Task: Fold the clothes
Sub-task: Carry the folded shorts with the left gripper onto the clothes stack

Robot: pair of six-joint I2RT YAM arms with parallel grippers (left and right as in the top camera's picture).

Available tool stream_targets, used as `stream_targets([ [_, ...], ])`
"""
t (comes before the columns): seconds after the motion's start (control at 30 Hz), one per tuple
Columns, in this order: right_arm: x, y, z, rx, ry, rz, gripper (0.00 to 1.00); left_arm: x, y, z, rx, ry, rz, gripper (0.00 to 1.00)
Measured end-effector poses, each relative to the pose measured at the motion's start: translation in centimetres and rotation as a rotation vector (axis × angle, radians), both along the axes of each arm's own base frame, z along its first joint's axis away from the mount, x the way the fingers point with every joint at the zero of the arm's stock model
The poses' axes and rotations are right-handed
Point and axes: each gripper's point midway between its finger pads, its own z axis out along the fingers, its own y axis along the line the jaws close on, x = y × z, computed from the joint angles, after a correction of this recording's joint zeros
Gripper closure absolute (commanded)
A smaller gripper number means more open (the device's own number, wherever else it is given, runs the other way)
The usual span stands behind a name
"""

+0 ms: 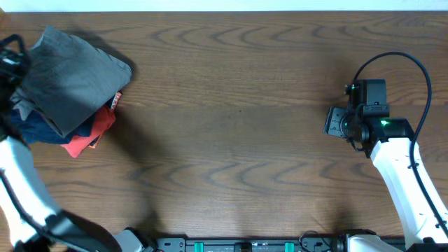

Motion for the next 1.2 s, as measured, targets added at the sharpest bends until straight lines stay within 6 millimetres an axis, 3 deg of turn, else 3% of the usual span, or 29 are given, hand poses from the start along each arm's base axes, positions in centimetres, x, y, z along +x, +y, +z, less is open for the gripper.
stream_targets([
  [0.13,-0.5,0.0,-0.2,-0.001,0.022,0.0,0.36,1.1,1.6,-6.1,-0.089,0.13,0.042,0.13],
  [0.2,-0.8,0.0,-0.4,-0.001,0.035,0.0,0.36,0.8,2.9,-9.9,-0.152,0.221,0.083,0.11],
  [0.27,-1.0,0.0,-0.5,-0.002,0.045,0.0,0.35,-0.1,4.1,-13.2,-0.209,0.301,0.125,0.0],
  [0.3,-1.1,0.0,-0.5,-0.002,0.05,0.0,0.35,-0.7,4.8,-14.9,-0.243,0.34,0.147,0.02],
  [0.4,-1.2,0.0,-0.5,-0.002,0.054,0.0,0.35,-2.3,6.4,-18.3,-0.311,0.414,0.198,0.02],
  [0.5,-1.2,0.0,-0.5,-0.002,0.054,0.001,0.29,-3.1,7.3,-19.8,-0.345,0.441,0.22,0.02],
  [0.7,-1.3,0.0,-0.6,0.0,0.059,0.003,0.01,-2.0,7.3,-18.1,-0.311,0.353,0.149,0.02],
  [0.83,-1.3,0.0,-0.6,-0.003,0.061,0.01,0.01,-1.1,6.7,-15.8,-0.275,0.273,0.086,0.02],
  [0.93,-1.3,0.0,-0.6,-0.003,0.057,0.01,0.01,-0.7,5.8,-12.6,-0.224,0.216,0.057,0.02],
  [1.03,-0.9,0.0,-0.4,0.0,0.042,0.007,0.01,-0.2,3.3,-7.9,-0.132,0.145,0.003,0.02],
  [1.13,0.0,0.5,0.0,0.027,0.002,0.013,0.01,0.7,-1.3,-3.4,-0.033,0.079,-0.096,0.02],
  [1.2,0.5,0.8,0.2,0.05,-0.02,0.021,0.01,1.2,-4.6,-2.0,-0.004,0.065,-0.168,0.02],
])
